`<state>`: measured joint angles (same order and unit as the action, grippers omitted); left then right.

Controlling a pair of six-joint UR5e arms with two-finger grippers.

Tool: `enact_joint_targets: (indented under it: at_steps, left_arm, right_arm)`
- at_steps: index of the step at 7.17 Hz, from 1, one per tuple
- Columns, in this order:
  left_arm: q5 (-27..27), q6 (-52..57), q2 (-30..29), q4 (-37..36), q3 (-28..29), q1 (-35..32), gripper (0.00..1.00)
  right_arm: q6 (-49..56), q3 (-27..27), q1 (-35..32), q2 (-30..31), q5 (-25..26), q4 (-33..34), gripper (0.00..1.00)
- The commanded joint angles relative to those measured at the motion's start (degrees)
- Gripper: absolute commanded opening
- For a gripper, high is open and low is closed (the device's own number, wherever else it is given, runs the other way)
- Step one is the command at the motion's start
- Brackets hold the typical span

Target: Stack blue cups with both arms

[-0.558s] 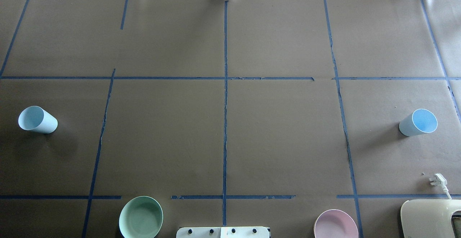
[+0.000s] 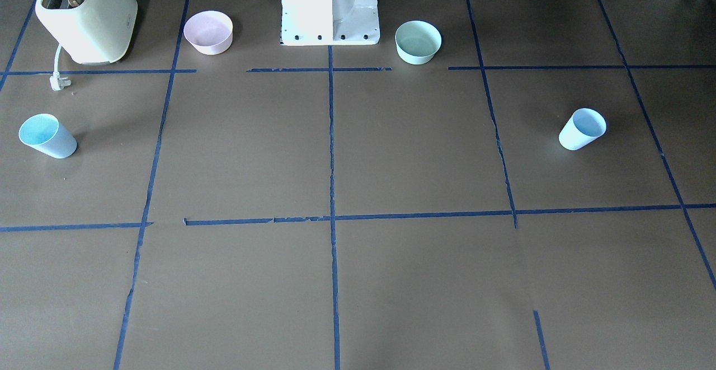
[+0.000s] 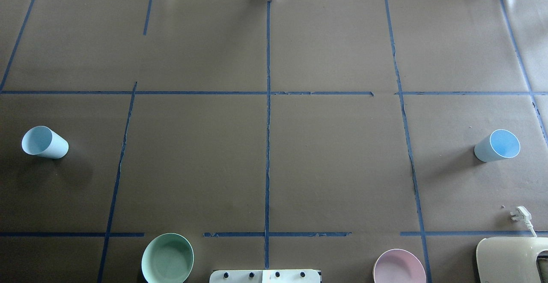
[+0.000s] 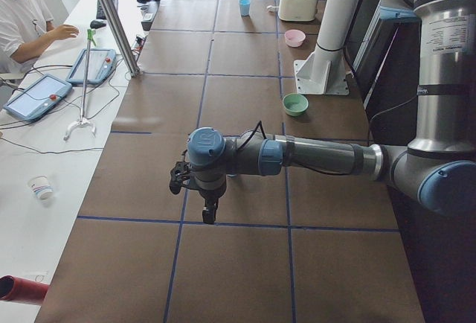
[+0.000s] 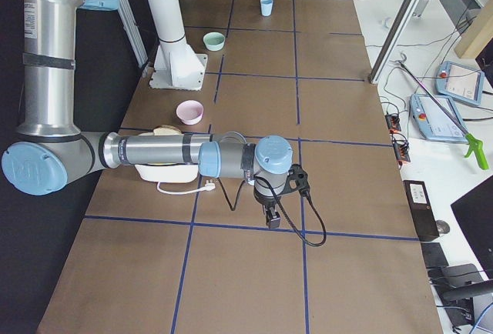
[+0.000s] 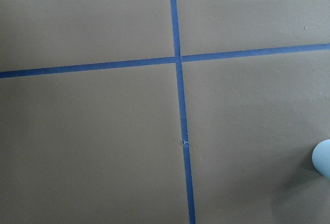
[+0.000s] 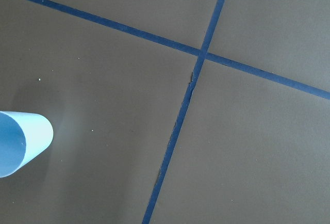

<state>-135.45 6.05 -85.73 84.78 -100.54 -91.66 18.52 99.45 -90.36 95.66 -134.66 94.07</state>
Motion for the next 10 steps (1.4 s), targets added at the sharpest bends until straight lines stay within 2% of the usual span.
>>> enact_joint_targets:
  at_steps: [1,3,4,7,8,10]
  left_arm:
    - [0.01,0.19,0.21,0.30,-0.36,0.07,1.00]
    - [-0.51,0.10,0.56,0.39,-0.10,0.16,1.00]
    - [-2.78,0.01,2.47,1.08,-0.88,0.16,1.00]
    - [-4.03,-1.29,3.81,11.35,-0.97,3.83,1.00]
    - [-4.03,-9.92,3.81,13.02,-0.97,8.46,1.00]
    - [-3.68,-28.36,3.90,23.71,-0.97,16.64,1.00]
  right_arm:
    - [0.02,0.04,0.00,0.06,-0.17,-0.02,1.00]
    - [0.37,0.04,0.00,0.06,-0.08,-0.11,1.00]
    - [0.11,-0.13,0.00,0.06,-0.08,-0.02,1.00]
    - [-0.15,-0.31,0.53,0.14,-0.43,0.06,1.00]
    - [-0.24,-0.31,0.79,0.14,-0.61,0.07,1.00]
    - [-0.07,-0.40,1.84,0.06,-0.52,-0.02,1.00]
